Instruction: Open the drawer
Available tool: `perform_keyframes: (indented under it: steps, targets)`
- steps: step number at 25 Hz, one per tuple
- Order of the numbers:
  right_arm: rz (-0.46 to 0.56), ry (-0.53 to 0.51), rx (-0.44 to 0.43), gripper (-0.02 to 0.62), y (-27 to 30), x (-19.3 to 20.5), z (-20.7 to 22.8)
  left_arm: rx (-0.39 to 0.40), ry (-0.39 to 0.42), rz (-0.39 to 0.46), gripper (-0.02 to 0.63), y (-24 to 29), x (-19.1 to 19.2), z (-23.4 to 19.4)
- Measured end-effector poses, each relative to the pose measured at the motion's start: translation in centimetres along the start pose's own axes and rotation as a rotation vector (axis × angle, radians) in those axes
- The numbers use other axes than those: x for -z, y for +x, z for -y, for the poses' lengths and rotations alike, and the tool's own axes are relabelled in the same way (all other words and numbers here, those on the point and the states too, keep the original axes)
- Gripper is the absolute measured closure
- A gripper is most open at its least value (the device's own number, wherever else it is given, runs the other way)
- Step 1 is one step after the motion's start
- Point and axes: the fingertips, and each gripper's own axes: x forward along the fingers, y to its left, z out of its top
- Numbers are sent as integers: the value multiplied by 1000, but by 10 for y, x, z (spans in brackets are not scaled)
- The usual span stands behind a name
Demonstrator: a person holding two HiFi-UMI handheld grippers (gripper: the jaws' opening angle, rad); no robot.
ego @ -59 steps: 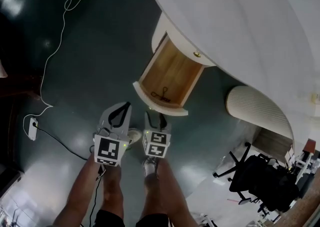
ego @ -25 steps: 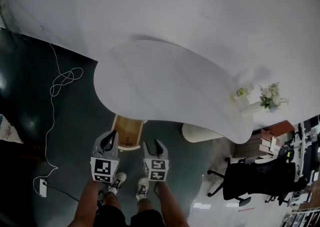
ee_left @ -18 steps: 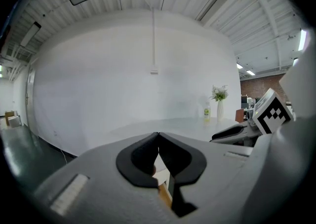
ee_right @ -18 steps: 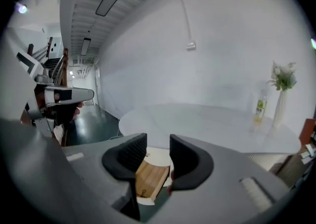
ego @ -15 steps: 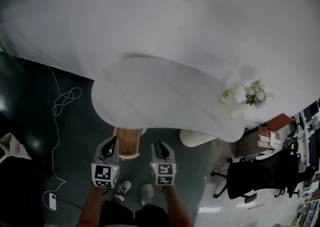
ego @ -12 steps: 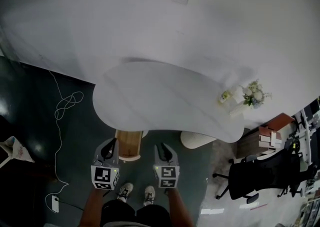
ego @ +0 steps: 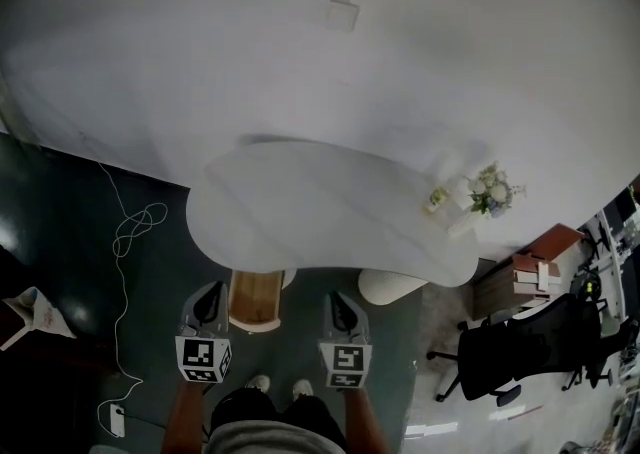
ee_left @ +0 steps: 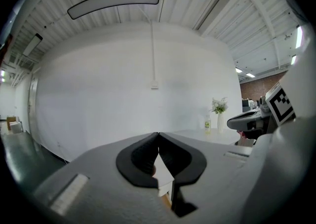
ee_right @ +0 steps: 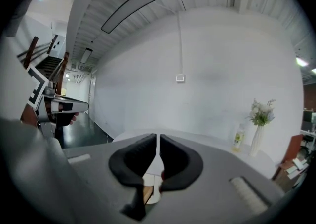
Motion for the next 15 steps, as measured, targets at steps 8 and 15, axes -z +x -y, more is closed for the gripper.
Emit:
perform_keyframes:
  steps: [8,15]
  targets:
    - [70,-5,8,589,-25,-28,5,23,58,-20,595,-23,-1,16]
    - [81,-13,-18,589,-32,-29,-3,20,52,10,595,-30,-11,22]
